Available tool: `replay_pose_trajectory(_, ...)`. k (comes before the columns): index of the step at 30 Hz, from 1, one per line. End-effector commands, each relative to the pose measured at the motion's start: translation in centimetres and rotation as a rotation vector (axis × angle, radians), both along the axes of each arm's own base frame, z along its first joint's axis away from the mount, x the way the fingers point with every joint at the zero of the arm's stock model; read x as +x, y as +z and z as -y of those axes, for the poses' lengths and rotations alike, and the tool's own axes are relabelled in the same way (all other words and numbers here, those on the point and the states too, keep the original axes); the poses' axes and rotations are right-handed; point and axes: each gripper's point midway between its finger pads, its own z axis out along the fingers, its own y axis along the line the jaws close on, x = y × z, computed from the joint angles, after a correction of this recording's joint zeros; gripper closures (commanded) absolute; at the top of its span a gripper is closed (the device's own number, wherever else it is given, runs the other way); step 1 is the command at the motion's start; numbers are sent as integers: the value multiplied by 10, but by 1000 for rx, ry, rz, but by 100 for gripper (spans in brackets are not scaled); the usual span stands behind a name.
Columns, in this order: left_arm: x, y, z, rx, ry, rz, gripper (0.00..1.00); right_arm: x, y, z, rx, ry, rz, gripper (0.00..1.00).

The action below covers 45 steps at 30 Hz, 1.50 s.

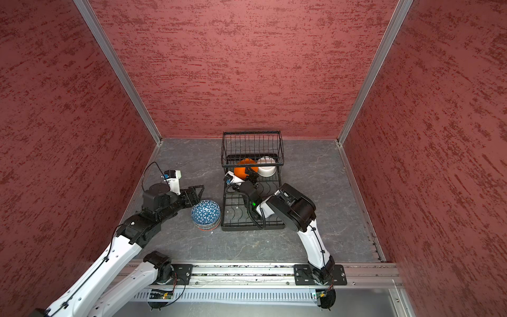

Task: Load bowls into a dish rack
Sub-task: Place the bowl in the dish rack.

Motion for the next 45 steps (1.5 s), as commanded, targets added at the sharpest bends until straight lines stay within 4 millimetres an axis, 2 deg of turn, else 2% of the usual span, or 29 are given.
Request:
replay_pose_trajectory(1, 0, -8, -1, 13, -10, -10, 22, 3, 6, -5, 21, 17, 4, 9)
replay_pose_trajectory(16, 0, -11, -3, 13, -5, -15, 23, -1, 12, -6, 93, 31, -25, 1)
replay_pose_trajectory(27, -1, -11, -4, 10, -2, -18, 23, -6, 18, -4, 130, 41, -33, 2)
replay_pose_trajectory(45, 0, -11, -5, 11, 4, -17, 23, -17, 10, -18, 153, 104, -82, 1)
